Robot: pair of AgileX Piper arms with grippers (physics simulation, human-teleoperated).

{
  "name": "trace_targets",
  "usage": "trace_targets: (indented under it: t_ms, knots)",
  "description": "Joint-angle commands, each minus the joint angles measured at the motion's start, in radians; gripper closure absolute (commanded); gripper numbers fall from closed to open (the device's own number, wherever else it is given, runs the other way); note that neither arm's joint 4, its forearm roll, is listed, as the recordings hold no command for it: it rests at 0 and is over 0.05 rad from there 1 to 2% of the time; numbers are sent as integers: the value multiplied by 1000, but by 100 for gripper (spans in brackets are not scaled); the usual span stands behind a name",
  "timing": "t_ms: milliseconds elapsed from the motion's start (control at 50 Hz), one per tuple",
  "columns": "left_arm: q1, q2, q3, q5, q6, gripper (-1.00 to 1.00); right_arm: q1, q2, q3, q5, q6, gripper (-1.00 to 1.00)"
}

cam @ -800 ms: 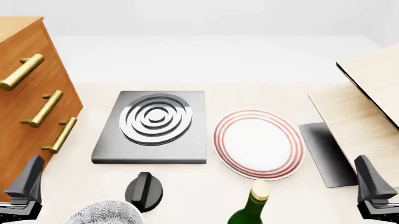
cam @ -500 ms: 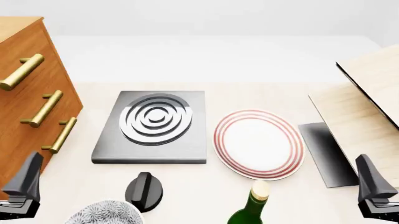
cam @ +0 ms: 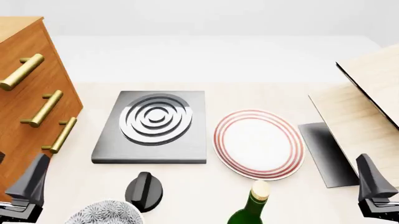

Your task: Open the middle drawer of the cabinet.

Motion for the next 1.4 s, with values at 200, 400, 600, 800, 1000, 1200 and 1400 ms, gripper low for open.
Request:
trace_targets:
  t_ms: [200, 400, 600, 800, 1000, 1200, 1400]
  knots:
    - [58, 71, -153, 135, 84, -100, 3, -1, 0, 4, 2, -100]
    - [52, 279, -356, 195, 208, -100, 3, -1, 0, 4, 2, -100]
    - [65, 443, -438, 133, 410, -100, 4, -1, 0, 3, 2, -100]
    - [167, 639, -451, 7, 518, -100, 3, -2, 0, 4, 2, -100]
    - [251, 857, -385, -210, 619, -100, 4, -1, 0, 4, 2, -100]
    - [288, 1044, -297, -450, 732, -100, 3, -1, 0, 4, 2, -100]
    - [333, 1171, -252, -594, 776, -100, 4, -1, 0, 4, 2, -100]
